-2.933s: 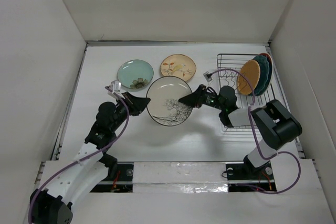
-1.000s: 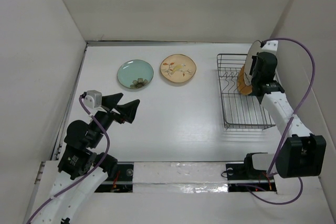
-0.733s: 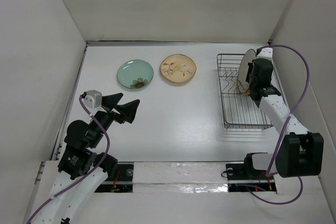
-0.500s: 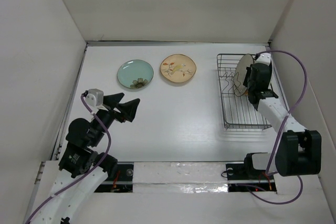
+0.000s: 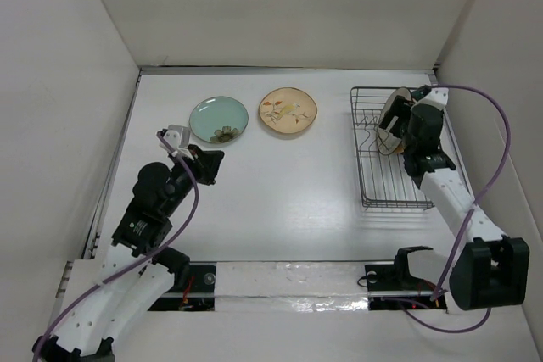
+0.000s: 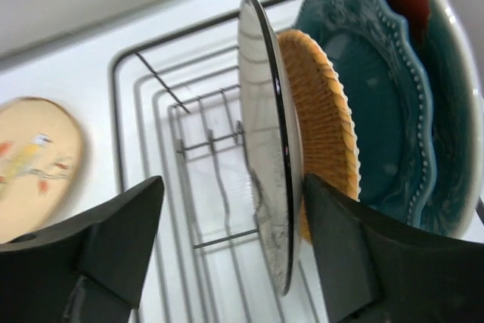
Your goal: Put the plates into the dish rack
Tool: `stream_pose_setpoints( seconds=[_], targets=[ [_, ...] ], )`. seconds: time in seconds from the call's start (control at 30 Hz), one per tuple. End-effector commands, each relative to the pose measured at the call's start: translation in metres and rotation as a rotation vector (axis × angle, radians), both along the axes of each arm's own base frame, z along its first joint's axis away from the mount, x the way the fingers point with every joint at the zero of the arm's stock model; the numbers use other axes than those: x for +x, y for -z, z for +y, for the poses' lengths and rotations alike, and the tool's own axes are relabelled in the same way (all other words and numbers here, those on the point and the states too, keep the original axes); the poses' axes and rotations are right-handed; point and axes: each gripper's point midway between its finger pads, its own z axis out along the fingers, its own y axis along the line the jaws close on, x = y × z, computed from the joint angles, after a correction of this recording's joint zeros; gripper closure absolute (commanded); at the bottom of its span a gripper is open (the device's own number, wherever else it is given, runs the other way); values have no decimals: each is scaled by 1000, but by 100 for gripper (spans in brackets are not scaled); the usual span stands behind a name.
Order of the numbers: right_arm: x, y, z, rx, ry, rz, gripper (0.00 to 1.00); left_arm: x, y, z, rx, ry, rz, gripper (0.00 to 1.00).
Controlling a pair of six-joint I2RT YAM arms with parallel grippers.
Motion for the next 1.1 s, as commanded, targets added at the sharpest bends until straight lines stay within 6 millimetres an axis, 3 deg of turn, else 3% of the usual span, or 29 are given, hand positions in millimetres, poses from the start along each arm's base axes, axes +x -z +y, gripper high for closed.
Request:
stream_pose_setpoints(
  seconds=[0.0, 0.1, 0.2, 0.27, 0.37, 0.43, 0.5, 0.53, 0.6, 0.67, 0.7, 0.73, 0.77, 0.8, 0.83, 0.87, 0.9, 0.97, 1.0, 1.07],
  targets=[
    [-11, -54, 10, 79, 3, -151, 18, 9, -7, -5, -28, 4, 9, 100],
    [-27, -77, 21, 123, -49, -216, 13, 18, -3, -10, -35, 4, 51, 100],
    [-45, -98, 51, 175, -184, -282, 11, 28, 3, -16, -68, -10, 108, 100],
    [-56, -103, 63, 193, -241, -313, 12, 35, 0, -22, -103, -7, 114, 100],
    [-66, -98, 84, 217, -325, -329, 22, 43, 4, -44, -183, 44, 169, 100],
    [-73, -101, 92, 226, -367, -356, 67, 50, 6, -60, -227, 22, 180, 100],
    [-78, -97, 101, 244, -413, -351, 100, 64, 21, -64, -236, -22, 213, 100],
    [-81, -96, 109, 255, -447, -348, 100, 70, 19, -69, -268, -25, 212, 100],
    [-90, -94, 130, 290, -549, -346, 100, 92, 39, -71, -249, -88, 250, 100],
    [-98, -102, 140, 302, -591, -383, 98, 108, 38, -78, -254, -104, 256, 83],
    [-99, -101, 142, 303, -592, -385, 89, 119, 56, -82, -229, -126, 293, 76],
    [-99, -102, 141, 301, -589, -390, 84, 127, 58, -85, -230, -137, 291, 60],
    [-101, -102, 144, 304, -598, -392, 79, 137, 52, -88, -235, -151, 282, 52],
    [-101, -101, 144, 304, -601, -392, 68, 149, 73, -89, -205, -186, 319, 45],
    [-103, -98, 148, 307, -617, -386, 64, 156, 77, -92, -198, -197, 325, 35],
    [-103, -97, 149, 310, -621, -385, 61, 165, 71, -96, -202, -201, 317, 31],
    [-103, -96, 151, 312, -627, -383, 58, 175, 96, -97, -172, -234, 357, 28],
    [-105, -93, 155, 315, -645, -373, 57, 190, 102, -102, -161, -258, 367, 28],
    [-105, -94, 155, 315, -648, -372, 56, 197, 126, -102, -136, -291, 402, 28],
    [-106, -94, 155, 312, -647, -374, 56, 207, 131, -109, -149, -292, 408, 31]
  ],
)
